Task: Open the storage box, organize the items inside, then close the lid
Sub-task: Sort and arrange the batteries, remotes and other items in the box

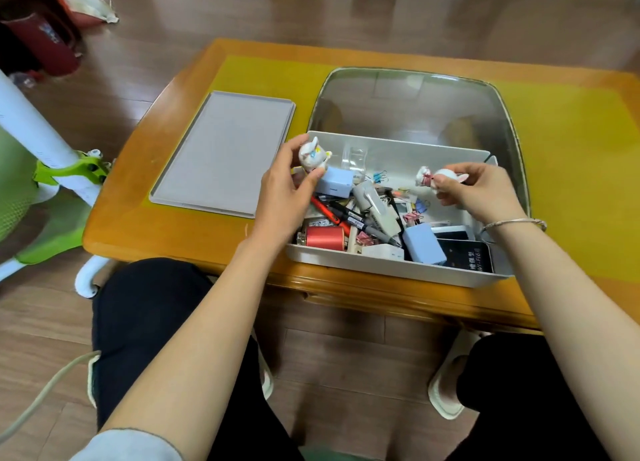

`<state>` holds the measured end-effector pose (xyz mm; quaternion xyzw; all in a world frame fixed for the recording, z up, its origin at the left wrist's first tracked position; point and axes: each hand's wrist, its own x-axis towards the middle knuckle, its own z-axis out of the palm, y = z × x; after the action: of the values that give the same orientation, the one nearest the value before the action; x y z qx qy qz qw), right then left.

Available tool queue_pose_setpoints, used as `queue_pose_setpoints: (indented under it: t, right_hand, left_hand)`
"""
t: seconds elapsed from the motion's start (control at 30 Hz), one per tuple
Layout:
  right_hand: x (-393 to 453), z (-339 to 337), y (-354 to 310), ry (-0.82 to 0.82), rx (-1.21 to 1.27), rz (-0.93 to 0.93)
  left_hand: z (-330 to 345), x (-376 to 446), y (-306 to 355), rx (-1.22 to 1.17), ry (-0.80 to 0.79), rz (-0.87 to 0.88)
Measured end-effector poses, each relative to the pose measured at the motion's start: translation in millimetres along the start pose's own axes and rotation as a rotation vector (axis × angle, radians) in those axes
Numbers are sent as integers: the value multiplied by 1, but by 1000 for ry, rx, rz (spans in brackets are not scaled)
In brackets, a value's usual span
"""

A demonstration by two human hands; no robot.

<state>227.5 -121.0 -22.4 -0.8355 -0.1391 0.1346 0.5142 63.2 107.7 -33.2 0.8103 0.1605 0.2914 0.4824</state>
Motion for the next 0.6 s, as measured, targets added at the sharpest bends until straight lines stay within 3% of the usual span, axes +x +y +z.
queue_pose_setpoints:
  t: [0.17, 0.33, 0.6]
  right_hand:
    - [13, 9, 13, -8, -214, 54]
    - [22, 34, 19, -7, -378, 113]
    - [19, 70, 3, -316, -266, 21]
  left_hand:
    - [23, -2, 0, 91, -68, -18]
    - [23, -2, -6, 144, -27, -40]
    - [22, 0, -8, 98, -16, -64]
